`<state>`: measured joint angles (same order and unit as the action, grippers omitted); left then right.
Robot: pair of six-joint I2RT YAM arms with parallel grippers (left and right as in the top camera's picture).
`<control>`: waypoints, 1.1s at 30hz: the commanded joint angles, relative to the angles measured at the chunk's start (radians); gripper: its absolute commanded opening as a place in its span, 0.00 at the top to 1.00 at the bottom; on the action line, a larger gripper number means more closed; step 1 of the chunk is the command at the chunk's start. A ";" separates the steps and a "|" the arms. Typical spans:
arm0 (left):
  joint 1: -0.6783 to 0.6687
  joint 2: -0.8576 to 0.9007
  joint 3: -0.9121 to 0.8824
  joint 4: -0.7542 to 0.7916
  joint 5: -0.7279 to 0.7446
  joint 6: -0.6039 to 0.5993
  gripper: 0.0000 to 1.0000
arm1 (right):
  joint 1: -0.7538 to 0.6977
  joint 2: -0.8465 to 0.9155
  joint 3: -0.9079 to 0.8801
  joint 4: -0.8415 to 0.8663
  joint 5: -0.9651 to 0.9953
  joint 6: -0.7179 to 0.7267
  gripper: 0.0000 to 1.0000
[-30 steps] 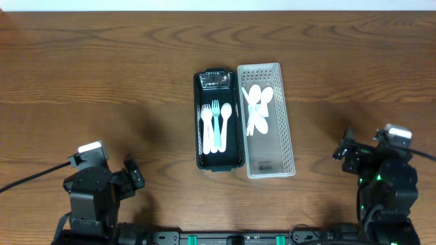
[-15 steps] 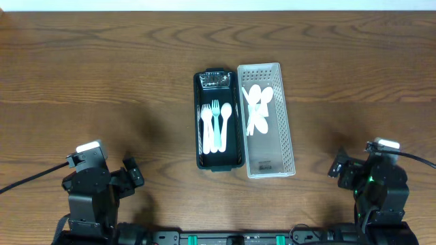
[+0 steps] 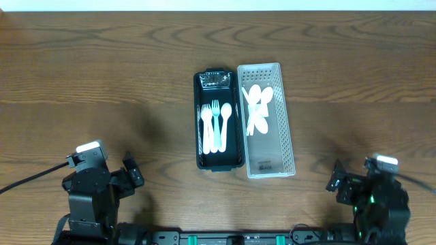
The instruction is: Pack container
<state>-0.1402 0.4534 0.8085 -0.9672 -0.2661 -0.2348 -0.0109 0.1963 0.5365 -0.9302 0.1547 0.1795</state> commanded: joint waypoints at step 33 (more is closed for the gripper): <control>0.003 -0.004 -0.004 -0.001 -0.013 0.005 0.02 | -0.001 -0.190 -0.531 0.858 -0.171 -0.240 0.01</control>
<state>-0.1402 0.4526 0.8082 -0.9684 -0.2665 -0.2352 -0.0109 0.0166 0.0116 -0.0742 -0.0082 -0.0418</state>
